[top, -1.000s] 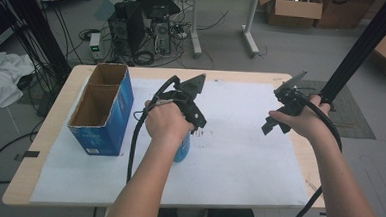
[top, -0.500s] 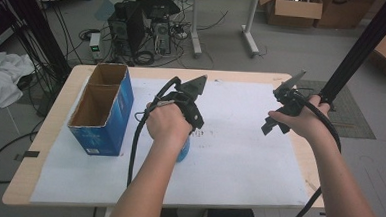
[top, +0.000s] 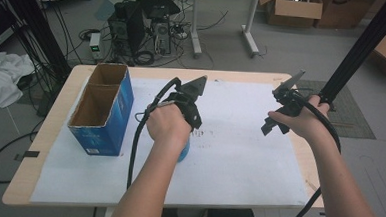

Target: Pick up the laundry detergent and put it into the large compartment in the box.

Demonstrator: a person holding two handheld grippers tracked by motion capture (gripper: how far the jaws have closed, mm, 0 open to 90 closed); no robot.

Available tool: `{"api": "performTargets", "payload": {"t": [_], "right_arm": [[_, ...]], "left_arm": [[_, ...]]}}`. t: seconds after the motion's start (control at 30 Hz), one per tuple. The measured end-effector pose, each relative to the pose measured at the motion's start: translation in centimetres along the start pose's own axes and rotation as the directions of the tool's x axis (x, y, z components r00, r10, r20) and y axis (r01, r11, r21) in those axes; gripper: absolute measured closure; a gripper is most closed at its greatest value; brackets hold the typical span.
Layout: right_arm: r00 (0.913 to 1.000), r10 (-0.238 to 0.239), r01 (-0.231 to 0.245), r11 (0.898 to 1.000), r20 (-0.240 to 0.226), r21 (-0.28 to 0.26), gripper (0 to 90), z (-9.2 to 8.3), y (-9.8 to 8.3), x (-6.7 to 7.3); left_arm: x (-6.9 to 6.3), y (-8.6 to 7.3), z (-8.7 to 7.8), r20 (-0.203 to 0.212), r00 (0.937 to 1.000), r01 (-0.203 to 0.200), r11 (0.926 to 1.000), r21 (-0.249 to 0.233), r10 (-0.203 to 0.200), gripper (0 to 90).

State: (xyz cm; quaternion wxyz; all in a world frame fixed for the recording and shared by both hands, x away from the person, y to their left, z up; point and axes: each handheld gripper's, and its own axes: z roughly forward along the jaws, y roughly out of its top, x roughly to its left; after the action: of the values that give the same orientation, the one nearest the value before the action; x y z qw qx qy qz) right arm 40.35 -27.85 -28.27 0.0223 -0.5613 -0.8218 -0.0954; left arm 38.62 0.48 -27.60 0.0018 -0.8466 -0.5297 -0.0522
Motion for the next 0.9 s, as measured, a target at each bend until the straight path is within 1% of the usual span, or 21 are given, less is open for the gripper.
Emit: {"api": "performTargets", "payload": {"t": [0.13, 0.2, 0.27, 0.3, 0.53, 0.6, 0.63, 0.67, 0.77, 0.8, 0.83, 0.87, 0.9], "right_arm": [[1.0000, -0.007, 0.007, 1.000, -0.003, -0.002, 16.6, 0.02, 0.00, 0.02], [1.0000, -0.008, 0.008, 1.000, -0.004, 0.000, 16.6, 0.08, 0.00, 0.05], [1.0000, 0.000, 0.000, 1.000, -0.004, 0.003, 16.6, 0.10, 0.00, 0.08], [1.0000, 0.001, -0.001, 1.000, -0.004, 0.001, 16.6, 0.10, -0.02, 0.00], [1.0000, 0.002, -0.002, 1.000, -0.002, 0.002, 16.6, -0.01, -0.06, 0.03], [1.0000, -0.004, 0.004, 1.000, -0.004, -0.001, 16.6, 0.03, -0.06, 0.00], [1.0000, -0.002, 0.002, 1.000, -0.005, 0.002, 16.6, 0.08, -0.05, 0.04], [1.0000, -0.001, 0.001, 1.000, -0.007, 0.003, 16.6, 0.10, -0.05, 0.04], [1.0000, 0.001, -0.001, 1.000, -0.007, 0.003, 16.6, 0.12, -0.05, -0.01], [1.0000, 0.002, -0.002, 1.000, -0.006, 0.003, 16.6, 0.10, -0.05, -0.02], [1.0000, -0.007, 0.007, 1.000, -0.004, -0.001, 16.6, 0.04, -0.05, -0.05], [1.0000, -0.007, 0.007, 1.000, -0.004, -0.001, 16.6, 0.04, -0.05, -0.05], [1.0000, -0.006, 0.006, 1.000, -0.003, -0.003, 16.6, -0.06, -0.01, -0.02]], "left_arm": [[-0.04, 0.03, 0.05, -0.004, 1.0000, 0.003, 1.0000, 0.004, -0.003, 32.1], [-0.10, 0.03, 0.10, 0.000, 1.0000, 0.005, 1.0000, 0.003, -0.005, 32.5], [-0.11, 0.03, 0.09, 0.000, 1.0000, 0.001, 1.0000, 0.000, -0.001, 35.9], [-0.14, 0.04, 0.11, -0.008, 1.0000, -0.005, 1.0000, 0.005, 0.005, 36.7], [-0.14, 0.06, 0.09, -0.009, 0.9999, -0.004, 1.0000, 0.006, 0.004, 37.1], [-0.07, 0.06, 0.07, -0.012, 0.9999, -0.012, 0.9999, 0.007, 0.012, 37.3], [-0.08, 0.05, 0.07, -0.009, 0.9999, -0.011, 0.9999, 0.007, 0.011, 37.5], [0.00, 0.01, 0.06, -0.004, 0.9998, -0.019, 0.9998, 0.006, 0.019, 37.6], [0.08, -0.02, 0.02, -0.001, 0.9997, -0.026, 0.9996, 0.006, 0.026, 37.8], [0.11, -0.03, 0.00, -0.001, 0.9995, -0.032, 0.9994, 0.009, 0.032, 37.9], [0.13, -0.05, -0.07, -0.001, 0.9990, -0.045, 0.9989, 0.011, 0.045, 37.9], [0.13, -0.05, -0.07, -0.001, 0.9990, -0.045, 0.9989, 0.011, 0.045, 38.0], [0.22, -0.08, -0.32, 0.009, 0.9990, -0.044, 0.9990, 0.008, 0.044, 38.0]]}}
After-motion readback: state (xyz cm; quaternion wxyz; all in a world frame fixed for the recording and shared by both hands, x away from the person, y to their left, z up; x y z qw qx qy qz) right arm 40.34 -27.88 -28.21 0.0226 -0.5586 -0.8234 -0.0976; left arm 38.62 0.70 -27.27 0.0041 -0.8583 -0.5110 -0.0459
